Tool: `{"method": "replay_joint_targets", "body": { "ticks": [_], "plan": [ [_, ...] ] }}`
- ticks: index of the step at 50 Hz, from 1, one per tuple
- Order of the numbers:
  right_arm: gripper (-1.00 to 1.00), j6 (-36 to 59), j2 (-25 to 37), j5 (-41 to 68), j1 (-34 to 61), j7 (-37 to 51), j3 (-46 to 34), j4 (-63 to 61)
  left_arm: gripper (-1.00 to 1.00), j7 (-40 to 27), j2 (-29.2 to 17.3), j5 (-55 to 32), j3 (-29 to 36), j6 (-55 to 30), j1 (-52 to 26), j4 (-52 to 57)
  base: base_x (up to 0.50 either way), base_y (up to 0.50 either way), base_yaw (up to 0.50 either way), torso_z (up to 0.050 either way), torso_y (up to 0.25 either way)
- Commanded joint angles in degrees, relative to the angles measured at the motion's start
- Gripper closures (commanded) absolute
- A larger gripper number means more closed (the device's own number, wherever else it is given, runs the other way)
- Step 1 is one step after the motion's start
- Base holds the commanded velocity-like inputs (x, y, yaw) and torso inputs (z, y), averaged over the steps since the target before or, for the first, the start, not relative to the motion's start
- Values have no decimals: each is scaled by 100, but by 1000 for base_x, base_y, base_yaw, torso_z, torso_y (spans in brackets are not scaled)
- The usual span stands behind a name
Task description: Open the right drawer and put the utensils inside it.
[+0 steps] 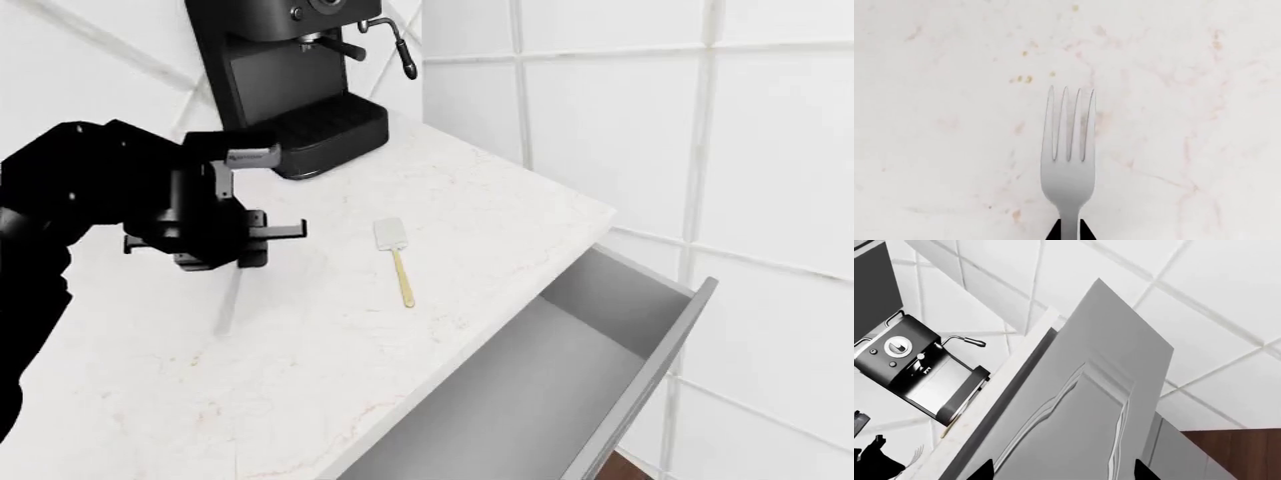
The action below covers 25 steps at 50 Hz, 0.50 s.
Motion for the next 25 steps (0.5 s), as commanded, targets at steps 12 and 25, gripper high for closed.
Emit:
{"method": "replay_joint_targets", "body": {
  "ticks": [12, 25],
  "plan": [
    [-100, -21, 0, -32, -1, 31, -51, -36, 100, -1383, -857, -1184, -391, -731, -532, 2362, 0, 0, 0, 0, 0],
    [-100, -9, 1, -27, 0, 84, -57, -49, 100, -2246, -1003, -2295, -562, -648, -458, 3744, 0, 0, 0, 0, 0]
  ]
}}
